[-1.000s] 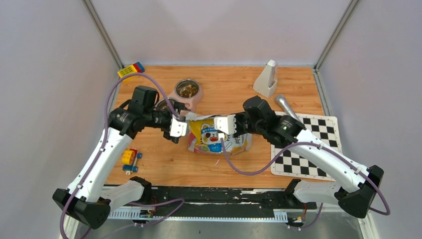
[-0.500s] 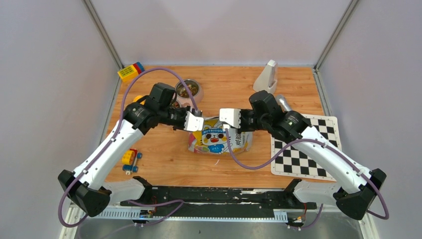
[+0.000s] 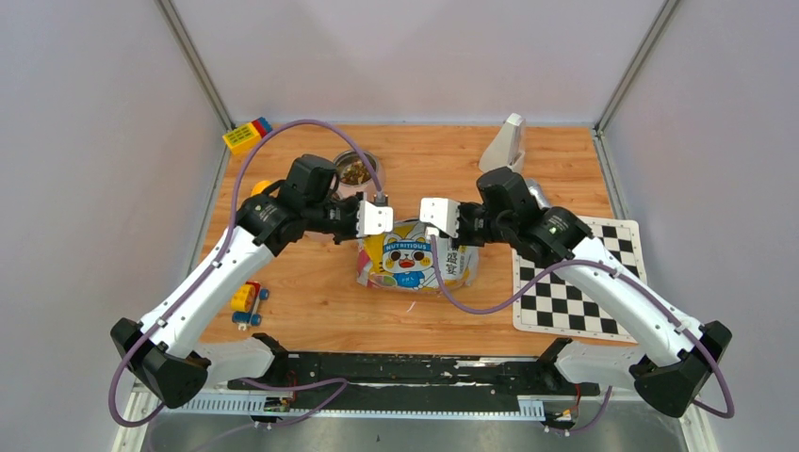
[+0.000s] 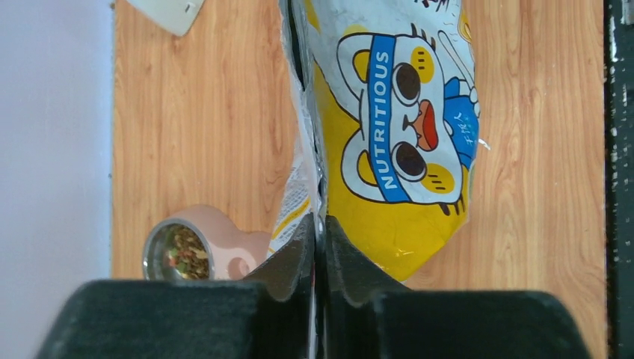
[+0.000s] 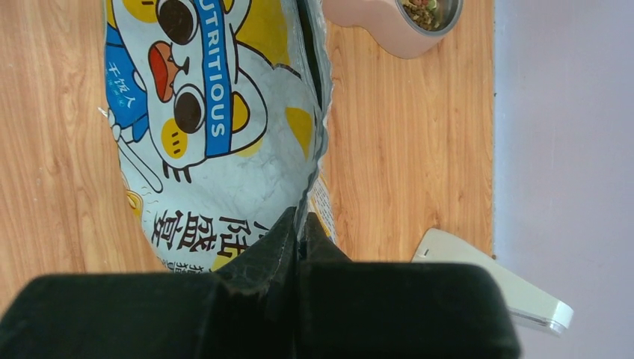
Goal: Serve the pet food
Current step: Close the pet food bag at the center of the board.
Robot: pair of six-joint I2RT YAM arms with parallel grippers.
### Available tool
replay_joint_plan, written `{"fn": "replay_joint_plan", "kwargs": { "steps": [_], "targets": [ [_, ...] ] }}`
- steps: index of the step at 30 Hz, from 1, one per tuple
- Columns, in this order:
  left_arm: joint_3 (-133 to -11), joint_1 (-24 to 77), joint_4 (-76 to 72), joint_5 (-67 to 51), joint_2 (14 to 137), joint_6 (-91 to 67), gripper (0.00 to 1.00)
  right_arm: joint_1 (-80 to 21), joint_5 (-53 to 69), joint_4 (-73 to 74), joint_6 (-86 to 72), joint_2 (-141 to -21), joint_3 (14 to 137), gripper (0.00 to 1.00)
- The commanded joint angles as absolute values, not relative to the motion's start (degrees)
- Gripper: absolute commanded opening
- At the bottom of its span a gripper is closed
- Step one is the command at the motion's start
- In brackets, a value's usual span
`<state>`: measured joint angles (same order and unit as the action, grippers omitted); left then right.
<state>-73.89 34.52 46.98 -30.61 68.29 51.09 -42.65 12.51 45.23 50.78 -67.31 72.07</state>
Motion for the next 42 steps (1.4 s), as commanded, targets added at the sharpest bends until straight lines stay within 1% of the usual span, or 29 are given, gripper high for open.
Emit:
{"fn": "replay_joint_plan", "kwargs": {
  "steps": [1, 2, 4, 6, 9, 13, 14, 16, 17, 18, 19, 20, 21, 22, 23, 30, 31, 32, 34, 36, 37, 39, 41, 42],
  "targets": [
    [-77.4, 34.6, 42.7, -33.6, 68.3, 47.6, 0.31, -41.5, 18.4, 41.5, 48.6, -65.5, 76.9, 0.0],
    [-77.5, 34.6, 42.3, -34.3, 68.3, 46.2, 0.55, -41.2, 19.3, 41.6, 48.3, -65.6, 77.1, 0.0],
    [-78.0, 34.6, 41.1, -36.0, 69.2, 44.4, 0.68, -40.7, 21.0, 41.9, 47.6, -65.7, 77.5, 0.0],
    [-78.7, 34.6, 39.4, -36.4, 70.3, 41.8, 0.7, -40.0, 23.0, 42.2, 46.8, -66.0, 77.9, 0.0],
    [-79.4, 34.8, 38.4, -35.9, 72.2, 39.9, 0.66, -39.2, 25.3, 42.6, 46.0, -66.3, 78.3, 0.0],
    [-79.5, 36.0, 39.7, -36.2, 73.2, 40.7, 0.66, -38.3, 26.7, 42.6, 45.4, -66.5, 78.3, 0.0],
    [-79.4, 36.3, 39.9, -36.1, 73.3, 41.1, 0.65, -38.2, 26.8, 42.6, 45.3, -66.5, 78.3, 0.0],
    [-79.2, 36.6, 39.9, -35.9, 73.5, 41.2, 0.51, -38.0, 27.3, 42.5, 45.2, -66.6, 78.2, 0.0],
    [-79.2, 36.7, 39.9, -35.8, 73.5, 41.1, 0.39, -37.9, 27.4, 42.5, 45.1, -66.7, 78.2, 0.0],
    [-79.3, 36.7, 39.9, -35.7, 73.7, 41.2, 0.33, -38.0, 27.5, 42.6, 45.1, -66.8, 78.2, 0.0],
    [-79.3, 36.7, 39.9, -35.7, 73.7, 41.1, 0.22, -38.0, 27.5, 42.6, 45.0, -66.9, 78.2, 0.0],
    [-79.4, 36.8, 39.8, -35.8, 73.9, 41.0, 0.17, -38.0, 27.6, 42.5, 45.0, -67.0, 78.3, 0.0],
    [-79.4, 36.8, 39.8, -35.8, 73.9, 40.9, 0.08, -37.9, 27.7, 42.6, 44.9, -67.1, 78.2, 0.0],
    [-79.5, 36.8, 39.8, -35.8, 73.9, 40.9, 0.03, -37.9, 27.9, 42.5, 44.8, -67.2, 78.3, 0.0],
    [-79.5, 36.8, 39.9, -35.8, 73.9, 41.3, 0.0, -37.7, 28.2, 42.5, 44.7, -67.2, 78.3, 0.0],
    [-79.7, 36.8, 41.2, -36.9, 73.4, 42.8, 0.0, -35.4, 31.7, 42.2, 43.7, -67.4, 78.2, 0.0],
    [-79.5, 36.8, 40.1, -37.1, 73.2, 41.9, 0.03, -35.2, 32.3, 42.2, 43.4, -67.4, 78.2, 0.0],
    [-79.2, 36.8, 39.6, -38.0, 72.9, 41.5, 0.27, -34.9, 32.9, 42.1, 43.2, -67.4, 78.3, 0.0],
    [-79.1, 36.8, 38.0, -39.4, 73.1, 40.2, 0.63, -34.4, 34.2, 42.0, 42.4, -67.4, 78.5, 0.0],
    [-79.4, 36.9, 37.3, -40.6, 73.9, 38.8, 0.72, -33.6, 35.6, 41.7, 41.6, -67.4, 78.6, 0.0],
    [-79.6, 37.1, 36.9, -40.9, 74.3, 38.0, 0.72, -33.3, 36.3, 41.5, 41.1, -67.4, 78.6, 0.0],
    [-80.0, 37.7, 36.2, -41.2, 75.4, 37.0, 0.69, -32.8, 37.4, 41.1, 40.2, -67.4, 78.4, 0.0],
    [-80.3, 38.7, 36.1, -40.4, 76.8, 36.8, 0.63, -32.6, 38.0, 40.7, 39.6, -67.3, 78.0, 0.0],
    [-80.4, 39.1, 36.0, -40.2, 77.1, 36.9, 0.58, -32.5, 38.2, 40.4, 39.4, -67.3, 77.8, 0.0]
  ]
}}
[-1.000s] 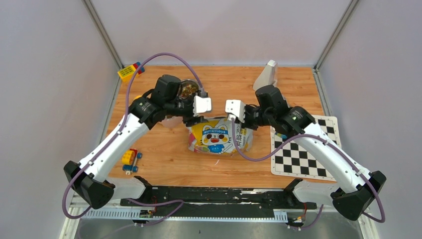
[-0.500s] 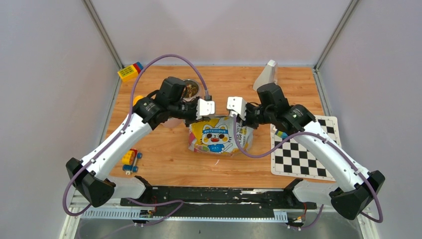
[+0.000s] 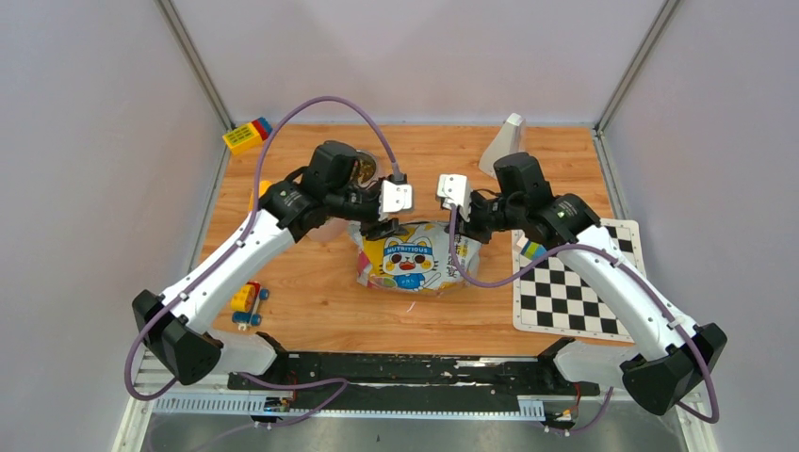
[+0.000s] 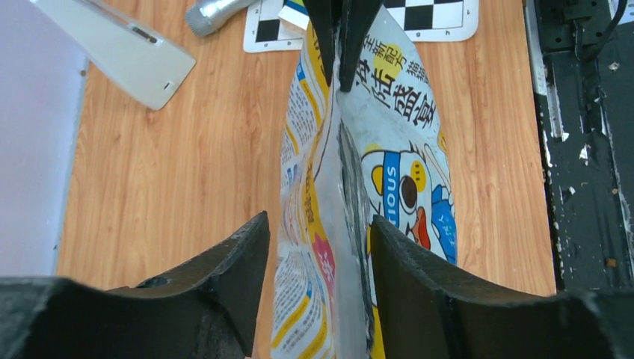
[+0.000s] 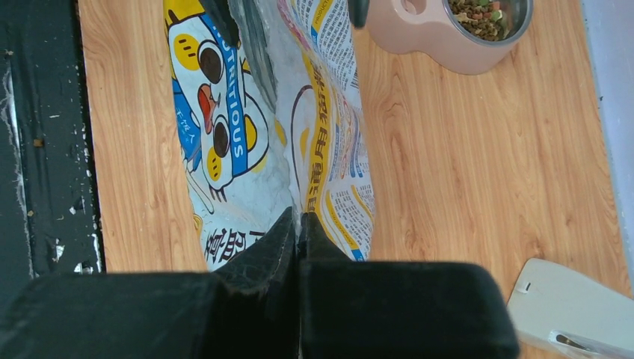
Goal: Serve the pet food
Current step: Close the pet food bag at the center of the board.
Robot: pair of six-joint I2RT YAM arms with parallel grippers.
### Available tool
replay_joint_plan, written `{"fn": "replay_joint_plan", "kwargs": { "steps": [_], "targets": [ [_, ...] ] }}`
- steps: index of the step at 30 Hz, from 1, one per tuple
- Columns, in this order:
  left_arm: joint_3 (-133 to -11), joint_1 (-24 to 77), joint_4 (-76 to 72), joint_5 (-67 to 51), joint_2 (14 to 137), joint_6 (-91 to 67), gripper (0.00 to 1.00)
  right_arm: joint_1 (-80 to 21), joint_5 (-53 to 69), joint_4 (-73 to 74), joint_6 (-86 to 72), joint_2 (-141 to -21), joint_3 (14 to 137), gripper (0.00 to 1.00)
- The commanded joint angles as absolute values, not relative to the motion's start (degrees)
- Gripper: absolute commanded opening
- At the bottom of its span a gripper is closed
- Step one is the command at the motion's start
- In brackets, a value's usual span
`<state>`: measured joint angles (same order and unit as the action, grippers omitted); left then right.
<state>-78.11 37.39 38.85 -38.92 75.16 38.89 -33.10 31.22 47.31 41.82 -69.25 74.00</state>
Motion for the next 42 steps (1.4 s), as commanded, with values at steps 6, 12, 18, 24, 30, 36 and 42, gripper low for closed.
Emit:
{"fn": "replay_joint_plan", "kwargs": {
  "steps": [6, 12, 18, 24, 30, 36, 42],
  "targets": [
    [-80.9, 41.1, 36.0, -38.8, 78.6, 37.2, 0.34, -32.3, 38.7, 39.5, 38.7, -67.5, 76.9, 0.0],
    [-81.7, 41.3, 38.3, -39.2, 78.5, 39.4, 0.02, -31.7, 39.4, 39.2, 38.7, -67.4, 76.3, 0.0],
    [-80.5, 41.4, 38.5, -38.2, 77.5, 40.8, 0.0, -30.9, 40.8, 38.6, 38.4, -67.4, 75.2, 0.0],
    [-80.1, 41.5, 36.5, -38.3, 77.0, 38.6, 0.59, -30.7, 40.0, 38.7, 39.7, -66.2, 73.8, 0.38],
    [-79.2, 41.6, 35.5, -38.2, 76.7, 38.3, 0.7, -30.6, 37.0, 37.3, 44.7, -60.0, 68.2, 0.57],
    [-80.9, 43.4, 35.5, -36.7, 79.0, 37.8, 0.67, -30.7, 34.3, 36.1, 48.1, -58.5, 65.5, 0.58],
    [-82.2, 44.6, 37.4, -36.0, 80.7, 39.8, 0.49, -30.8, 33.8, 33.8, 52.0, -56.1, 60.9, 0.58]
  ]
}}
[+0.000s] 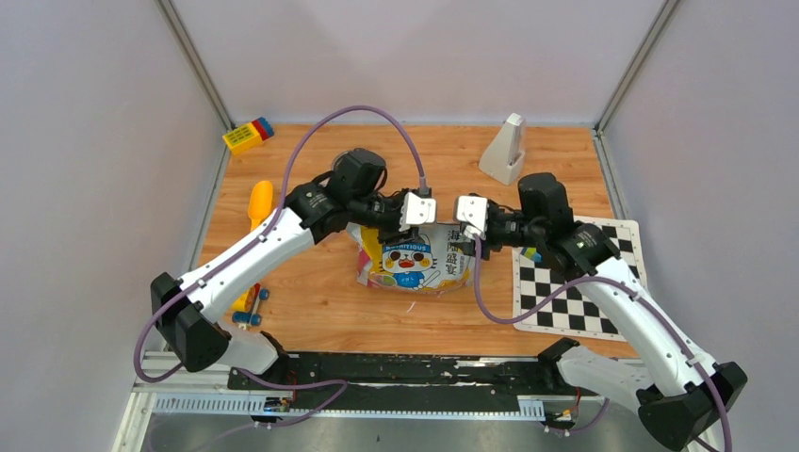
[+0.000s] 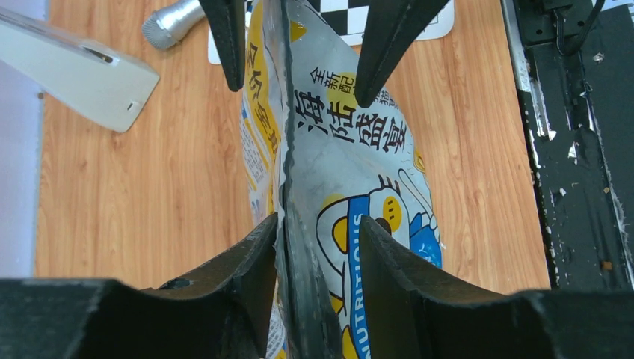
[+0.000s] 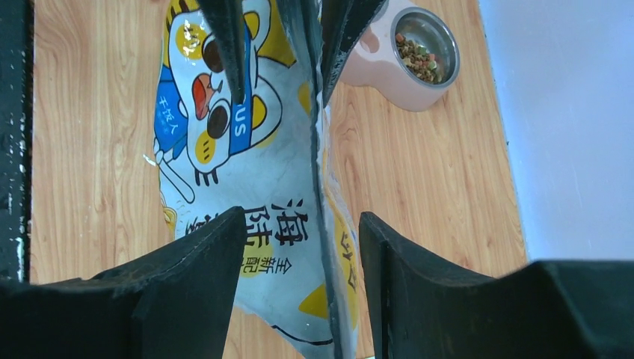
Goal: Serve the pet food
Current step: Close the pet food bag at the center of the board.
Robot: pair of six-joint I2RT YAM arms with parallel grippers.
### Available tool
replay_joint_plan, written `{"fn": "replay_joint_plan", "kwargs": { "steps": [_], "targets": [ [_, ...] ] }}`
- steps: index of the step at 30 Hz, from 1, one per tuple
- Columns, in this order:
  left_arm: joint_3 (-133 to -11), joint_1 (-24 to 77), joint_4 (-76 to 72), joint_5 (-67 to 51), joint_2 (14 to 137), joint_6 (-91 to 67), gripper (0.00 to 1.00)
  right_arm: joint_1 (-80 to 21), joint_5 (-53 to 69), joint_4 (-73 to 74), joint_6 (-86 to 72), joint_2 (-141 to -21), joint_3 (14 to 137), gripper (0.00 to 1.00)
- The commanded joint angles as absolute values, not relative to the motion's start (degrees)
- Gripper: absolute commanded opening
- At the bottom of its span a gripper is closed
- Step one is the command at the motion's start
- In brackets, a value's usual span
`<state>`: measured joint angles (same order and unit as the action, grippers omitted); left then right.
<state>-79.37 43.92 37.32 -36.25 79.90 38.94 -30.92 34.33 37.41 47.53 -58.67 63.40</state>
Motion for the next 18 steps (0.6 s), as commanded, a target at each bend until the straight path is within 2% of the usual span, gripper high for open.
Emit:
{"fn": "replay_joint_plan", "kwargs": {
  "steps": [1, 9, 11, 13, 14, 18],
  "targets": [
    [-82.3, 44.7, 37.8, -36.4, 80.7, 40.1, 0.46, -30.8, 33.6, 33.3, 52.8, -55.6, 60.0, 0.58],
    [-81.9, 45.8, 39.8, -35.7, 80.3, 43.8, 0.46, -32.0, 31.3, 31.1, 55.3, -54.0, 57.2, 0.55],
    [-81.8, 46.1, 39.8, -34.9, 80.5, 44.0, 0.44, -32.2, 30.8, 30.2, 55.3, -54.3, 57.2, 0.53],
    [-81.7, 46.4, 39.9, -34.3, 80.8, 44.2, 0.38, -32.5, 30.2, 29.3, 55.1, -54.6, 57.2, 0.49],
    [-81.8, 46.6, 39.9, -33.9, 81.0, 44.3, 0.33, -32.8, 29.9, 29.1, 55.2, -54.8, 57.2, 0.44],
    [-82.4, 46.8, 39.9, -33.3, 81.6, 43.9, 0.17, -33.6, 28.4, 28.5, 56.1, -55.2, 57.2, 0.08]
  ]
}}
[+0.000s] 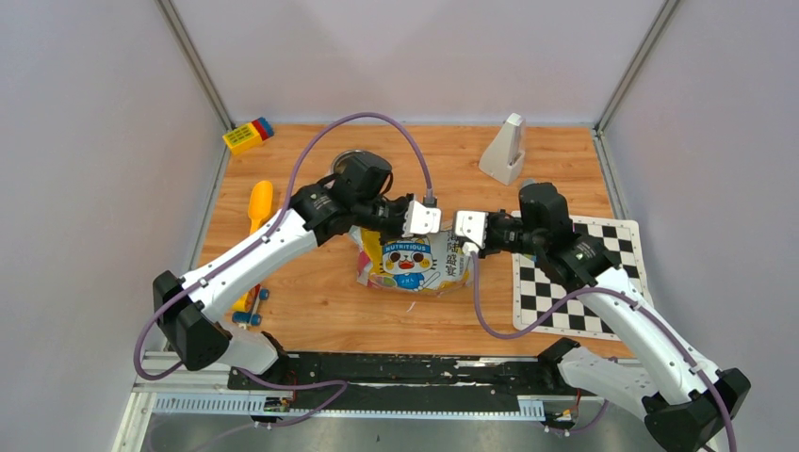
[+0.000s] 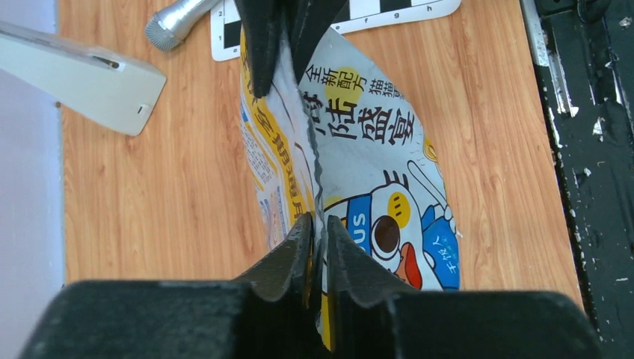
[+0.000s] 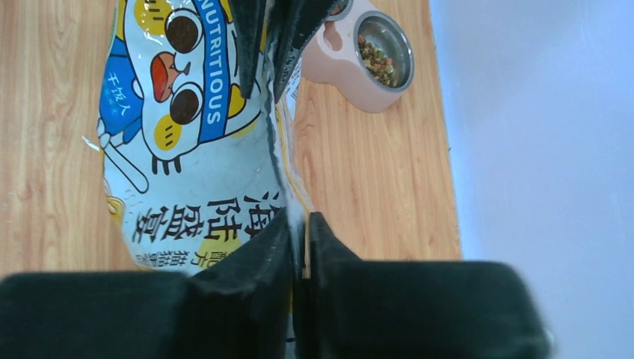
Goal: Serve the pet food
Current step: Close the pet food bag at the center of the board.
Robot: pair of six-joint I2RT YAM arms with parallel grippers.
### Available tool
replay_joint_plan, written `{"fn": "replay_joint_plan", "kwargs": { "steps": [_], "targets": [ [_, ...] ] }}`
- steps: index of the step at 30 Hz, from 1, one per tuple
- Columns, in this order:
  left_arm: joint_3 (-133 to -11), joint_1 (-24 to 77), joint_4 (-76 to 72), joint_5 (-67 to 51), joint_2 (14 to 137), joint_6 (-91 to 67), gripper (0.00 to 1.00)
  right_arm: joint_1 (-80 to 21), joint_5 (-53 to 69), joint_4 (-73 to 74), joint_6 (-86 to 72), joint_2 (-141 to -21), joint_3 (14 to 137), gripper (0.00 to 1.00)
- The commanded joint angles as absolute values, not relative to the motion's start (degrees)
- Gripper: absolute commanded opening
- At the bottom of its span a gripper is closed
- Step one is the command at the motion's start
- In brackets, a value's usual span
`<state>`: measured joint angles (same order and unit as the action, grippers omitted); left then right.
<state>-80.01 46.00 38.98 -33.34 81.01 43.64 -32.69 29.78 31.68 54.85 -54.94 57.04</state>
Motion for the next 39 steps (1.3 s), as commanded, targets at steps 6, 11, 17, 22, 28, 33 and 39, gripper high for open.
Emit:
{"fn": "replay_joint_plan", "kwargs": {
  "steps": [6, 11, 17, 22, 28, 33, 39],
  "targets": [
    [-83.4, 46.8, 39.7, -32.6, 82.2, 42.7, 0.0, -33.9, 27.5, 29.0, 57.1, -55.0, 57.6, 0.0],
    [-84.4, 46.8, 39.4, -31.0, 82.1, 40.8, 0.0, -33.9, 26.7, 30.3, 56.0, -54.9, 59.0, 0.0],
    [-83.9, 47.0, 36.7, -30.7, 81.9, 37.4, 0.55, -33.8, 27.7, 30.9, 49.0, -55.9, 61.6, 0.54],
    [-83.1, 49.3, 34.2, -24.2, 82.1, 35.3, 0.64, -29.0, 33.3, 31.7, 41.7, -55.8, 63.1, 0.66],
    [-83.1, 53.5, 32.4, -15.7, 82.1, 35.3, 0.62, -19.7, 43.1, 34.0, 38.4, -53.8, 62.0, 0.66],
    [-82.6, 58.3, 31.2, -9.3, 82.8, 36.8, 0.59, -14.2, 51.4, 37.8, 38.5, -50.2, 60.7, 0.66],
    [-82.5, 62.9, 29.9, 0.3, 83.9, 37.7, 0.56, -11.1, 55.1, 38.9, 37.8, -46.8, 57.4, 0.67]
  ]
}}
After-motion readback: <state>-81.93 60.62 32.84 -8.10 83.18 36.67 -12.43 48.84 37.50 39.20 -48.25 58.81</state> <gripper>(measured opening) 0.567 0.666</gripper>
